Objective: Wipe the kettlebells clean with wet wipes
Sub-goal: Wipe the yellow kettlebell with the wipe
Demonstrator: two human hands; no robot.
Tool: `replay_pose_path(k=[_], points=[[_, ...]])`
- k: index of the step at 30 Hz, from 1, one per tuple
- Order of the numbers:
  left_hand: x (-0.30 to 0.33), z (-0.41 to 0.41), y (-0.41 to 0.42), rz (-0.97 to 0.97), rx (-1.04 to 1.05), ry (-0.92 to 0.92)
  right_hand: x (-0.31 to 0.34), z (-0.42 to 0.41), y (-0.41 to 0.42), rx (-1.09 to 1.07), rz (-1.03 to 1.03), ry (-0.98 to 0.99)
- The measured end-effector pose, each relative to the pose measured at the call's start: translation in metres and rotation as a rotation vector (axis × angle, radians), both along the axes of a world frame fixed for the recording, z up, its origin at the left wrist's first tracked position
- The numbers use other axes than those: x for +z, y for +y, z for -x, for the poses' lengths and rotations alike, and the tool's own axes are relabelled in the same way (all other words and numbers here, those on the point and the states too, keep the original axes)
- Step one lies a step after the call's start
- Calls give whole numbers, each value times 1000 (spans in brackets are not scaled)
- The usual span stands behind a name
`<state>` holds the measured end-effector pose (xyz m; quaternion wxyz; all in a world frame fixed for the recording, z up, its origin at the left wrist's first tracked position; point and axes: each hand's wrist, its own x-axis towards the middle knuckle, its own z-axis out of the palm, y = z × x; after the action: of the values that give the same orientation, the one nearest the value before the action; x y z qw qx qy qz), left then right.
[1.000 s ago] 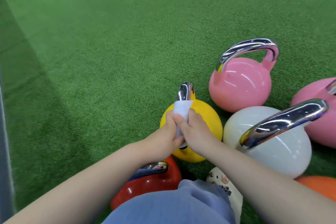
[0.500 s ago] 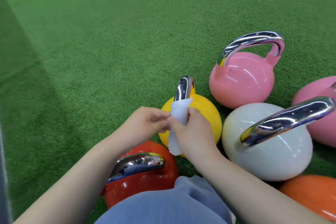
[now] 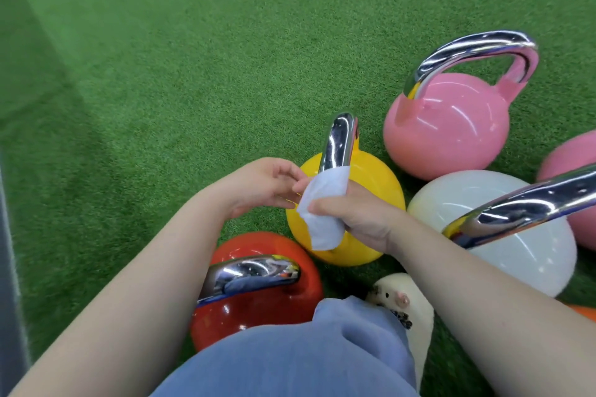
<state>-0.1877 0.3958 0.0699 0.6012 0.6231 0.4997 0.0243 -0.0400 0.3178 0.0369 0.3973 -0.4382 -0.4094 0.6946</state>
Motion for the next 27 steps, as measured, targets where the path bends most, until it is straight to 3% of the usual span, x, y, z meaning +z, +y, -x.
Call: replay_pose_path(k=[6, 10, 14, 18, 21, 24, 26, 27], points=[[0, -4, -1, -115, -29, 130, -3, -4, 4, 103, 11, 106], [0, -2, 1, -137, 22, 164, 4, -8, 5, 184, 6, 43], [-4, -2, 1, -107, -42, 149, 0, 2, -6, 2, -55, -36], [-3, -2, -4, -36, -195, 134, -24, 23, -27, -333, -211, -368], [-5, -1, -6, -4, -284, 168, -42, 36, -36, -536, -267, -347], [-8, -1, -6, -11, -304, 206, -53, 38, -36, -594, -287, -407], [-9, -1, -6, 1, -338, 222, -60, 34, -37, -601, -354, -569], [-11, -1, -7, 17, -369, 227, -63, 30, -36, -601, -434, -741]])
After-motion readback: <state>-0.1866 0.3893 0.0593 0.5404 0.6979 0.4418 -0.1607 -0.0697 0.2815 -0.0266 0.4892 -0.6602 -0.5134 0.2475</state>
